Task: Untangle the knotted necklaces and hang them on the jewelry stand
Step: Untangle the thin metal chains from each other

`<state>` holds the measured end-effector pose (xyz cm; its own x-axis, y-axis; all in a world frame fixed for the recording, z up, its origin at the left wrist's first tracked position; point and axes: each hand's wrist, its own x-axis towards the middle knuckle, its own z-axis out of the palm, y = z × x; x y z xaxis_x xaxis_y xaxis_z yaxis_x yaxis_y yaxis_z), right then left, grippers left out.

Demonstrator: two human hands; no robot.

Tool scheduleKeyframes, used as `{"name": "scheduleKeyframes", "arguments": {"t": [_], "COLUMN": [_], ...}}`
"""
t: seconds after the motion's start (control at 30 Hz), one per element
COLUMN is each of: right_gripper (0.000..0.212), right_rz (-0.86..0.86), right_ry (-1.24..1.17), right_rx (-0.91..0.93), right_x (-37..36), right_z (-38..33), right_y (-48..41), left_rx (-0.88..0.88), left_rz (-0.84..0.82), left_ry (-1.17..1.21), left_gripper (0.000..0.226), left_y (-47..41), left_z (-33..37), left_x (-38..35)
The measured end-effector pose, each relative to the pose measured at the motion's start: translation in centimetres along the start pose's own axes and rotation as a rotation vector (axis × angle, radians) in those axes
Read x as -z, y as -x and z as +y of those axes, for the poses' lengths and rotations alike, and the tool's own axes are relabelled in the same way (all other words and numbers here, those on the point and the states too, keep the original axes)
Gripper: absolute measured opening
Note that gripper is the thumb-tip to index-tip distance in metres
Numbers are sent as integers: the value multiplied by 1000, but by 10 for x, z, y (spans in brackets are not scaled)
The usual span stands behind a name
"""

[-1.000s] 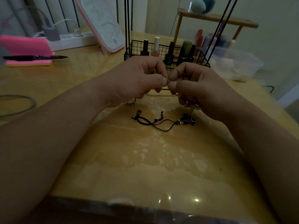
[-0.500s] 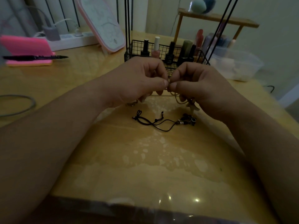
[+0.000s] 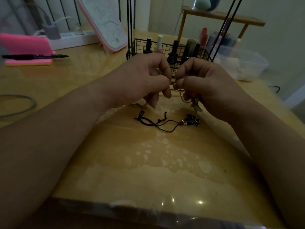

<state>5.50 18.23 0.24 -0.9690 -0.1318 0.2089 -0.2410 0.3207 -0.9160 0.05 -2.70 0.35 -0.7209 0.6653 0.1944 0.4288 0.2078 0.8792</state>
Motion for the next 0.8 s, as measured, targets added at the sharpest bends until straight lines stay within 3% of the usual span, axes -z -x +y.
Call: {"name": "scheduleKeyframes", "arguments": {"t": [0.2, 0.4, 0.67, 0.8], "right_gripper": [20, 18, 20, 15], "right_rz": [-4, 17, -1, 16], "right_ry": [24, 52, 113, 66], "right_rx": [2, -20, -47, -41], "right_x": [-1, 0, -2, 0], "right_z": [-1, -1, -4, -4], "right_y": [1, 1, 3, 2], "left_rx": [4, 21, 56, 42], "left_rz": [-17, -2, 46, 15], "left_ry": [-46, 62, 72, 17], "left_gripper": [7, 3, 12, 4], "left_y": [0, 2, 0, -1], "left_z": [0, 1, 2, 0], "left_x": [-1, 2, 1, 1]}}
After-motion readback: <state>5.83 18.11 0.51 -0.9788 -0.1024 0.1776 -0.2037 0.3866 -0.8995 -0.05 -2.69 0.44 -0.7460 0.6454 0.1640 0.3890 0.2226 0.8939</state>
